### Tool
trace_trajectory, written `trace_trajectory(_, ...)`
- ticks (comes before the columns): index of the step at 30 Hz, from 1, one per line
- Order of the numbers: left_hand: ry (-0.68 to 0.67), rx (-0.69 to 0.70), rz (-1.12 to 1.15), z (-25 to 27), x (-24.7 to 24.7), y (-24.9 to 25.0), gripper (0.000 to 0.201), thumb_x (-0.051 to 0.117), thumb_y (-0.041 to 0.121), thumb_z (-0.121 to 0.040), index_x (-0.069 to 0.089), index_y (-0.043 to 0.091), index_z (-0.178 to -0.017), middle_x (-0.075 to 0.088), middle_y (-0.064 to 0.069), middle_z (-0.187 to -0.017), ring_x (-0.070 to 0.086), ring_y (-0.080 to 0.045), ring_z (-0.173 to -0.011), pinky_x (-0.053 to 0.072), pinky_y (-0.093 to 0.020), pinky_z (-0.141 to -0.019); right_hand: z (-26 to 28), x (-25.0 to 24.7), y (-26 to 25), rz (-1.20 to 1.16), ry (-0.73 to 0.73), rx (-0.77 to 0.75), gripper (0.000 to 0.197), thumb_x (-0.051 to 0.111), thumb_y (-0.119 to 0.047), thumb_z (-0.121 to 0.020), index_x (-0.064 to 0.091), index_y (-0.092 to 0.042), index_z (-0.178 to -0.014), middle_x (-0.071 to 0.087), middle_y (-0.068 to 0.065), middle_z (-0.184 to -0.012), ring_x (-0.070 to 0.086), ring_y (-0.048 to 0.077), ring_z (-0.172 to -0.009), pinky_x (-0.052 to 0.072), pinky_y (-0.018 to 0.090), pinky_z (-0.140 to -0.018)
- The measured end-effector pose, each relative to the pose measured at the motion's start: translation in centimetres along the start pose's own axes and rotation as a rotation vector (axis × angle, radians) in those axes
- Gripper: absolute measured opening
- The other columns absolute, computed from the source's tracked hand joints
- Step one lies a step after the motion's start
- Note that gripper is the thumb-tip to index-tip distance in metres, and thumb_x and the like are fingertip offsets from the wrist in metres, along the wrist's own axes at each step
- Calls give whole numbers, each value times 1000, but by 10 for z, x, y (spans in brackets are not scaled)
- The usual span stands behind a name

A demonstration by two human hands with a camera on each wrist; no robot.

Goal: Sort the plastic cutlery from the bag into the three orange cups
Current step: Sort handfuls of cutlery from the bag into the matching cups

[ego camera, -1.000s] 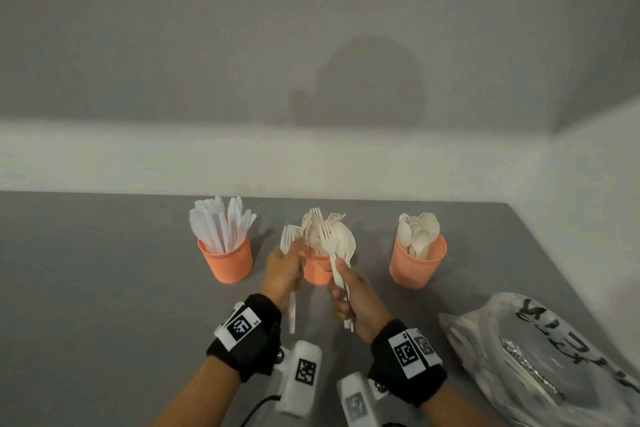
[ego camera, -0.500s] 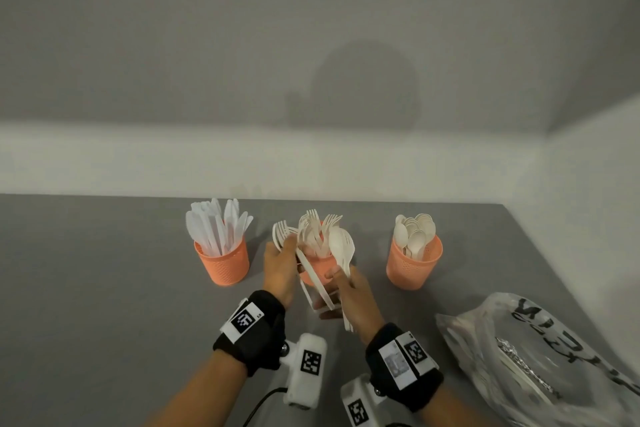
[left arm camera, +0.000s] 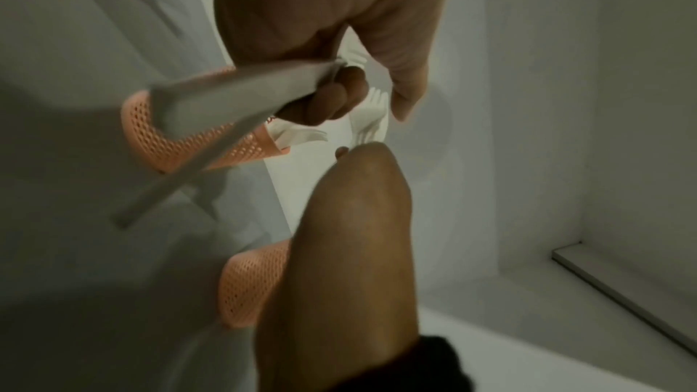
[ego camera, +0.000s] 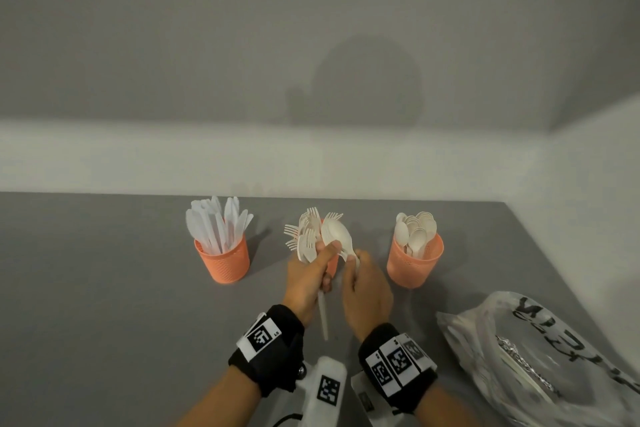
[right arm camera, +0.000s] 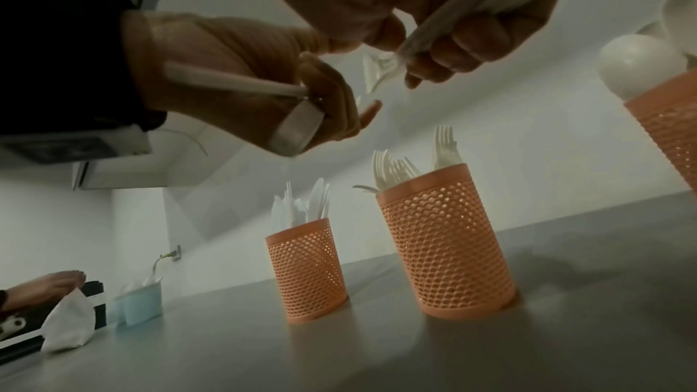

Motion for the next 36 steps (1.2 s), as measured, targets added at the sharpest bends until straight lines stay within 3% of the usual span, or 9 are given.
trace_trajectory(6,0,-36,97,-5,4,-4,22,68,16,-82,62,5,-100,55,-8,-64,48,-14,-54,43,-21,-46,4,8,-1,-43,-13,-6,52,15,-53,-84,51,-16,-95,61,-3,-86,57,16,-80,45,33,-70)
trace_trajectory(9,-10,9,42,-4,6,0,9,64,14,-85,59,7,-85,48,-4,-54,42,-8,-42,37,-21,-44,1,14,8,-136,-57,95,33,26,-36,-96,49,-15,-87,55,-5,-76,55,18,-75,42,33,-70)
trace_trajectory(12,39,0,-21,-2,3,-1,21,53,13,-90,55,7,-70,44,3,-42,40,-9,-40,36,-25,-50,0,17,15,-239,-106,190,25,30,-24,-99,45,-17,-81,46,-7,-69,49,18,-74,39,32,-72)
trace_trajectory(16,88,-60,6,-7,-8,-3,27,42,16,-91,61,0,-82,62,-13,-67,59,-22,-61,49,-36,-66,-2,15,32,-402,-98,334,28,34,-17,-97,51,-14,-75,47,-4,-67,45,16,-67,36,31,-71)
trace_trajectory(20,39,4,-36,-8,-11,13,38,46,21,-96,47,12,-59,40,4,-42,40,-9,-38,38,-25,-49,1,22,34,-701,-293,428,33,30,-18,-98,44,-12,-69,34,-8,-44,29,6,-40,26,19,-42)
trace_trajectory(23,-138,72,-155,-5,4,24,32,57,18,-91,50,10,-61,37,5,-35,32,-8,-32,30,-21,-41,9,25,21,-764,-523,401,43,21,-31,-101,46,-13,-71,27,-10,-39,21,3,-33,17,17,-36)
trace_trajectory(27,-224,108,-324,0,16,27,22,61,12,-87,55,9,-66,45,7,-36,36,-4,-32,29,-16,-36,17,25,10,-777,-659,367,49,19,-38,-100,51,-13,-72,31,-7,-43,25,5,-34,26,17,-36)
trace_trajectory(32,-182,232,-442,-4,20,18,6,66,10,-83,59,9,-82,59,2,-63,57,-10,-58,40,-10,-49,5,12,2,-652,-549,217,26,37,-27,-98,53,-6,-95,53,6,-69,52,10,-58,47,19,-55)
trace_trajectory(36,-239,232,-399,0,34,14,11,67,16,-83,58,11,-82,55,5,-56,47,1,-40,34,-10,-41,-6,3,7,-556,-495,147,22,31,-15,-101,52,-13,-98,49,-1,-67,47,2,-54,45,17,-55)
Point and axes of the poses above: each hand's wrist, its own z-axis away from the middle knuckle, its own x-axis out of the palm, y = z × x, the point moved 8 cm from there along -z, towards the middle knuckle
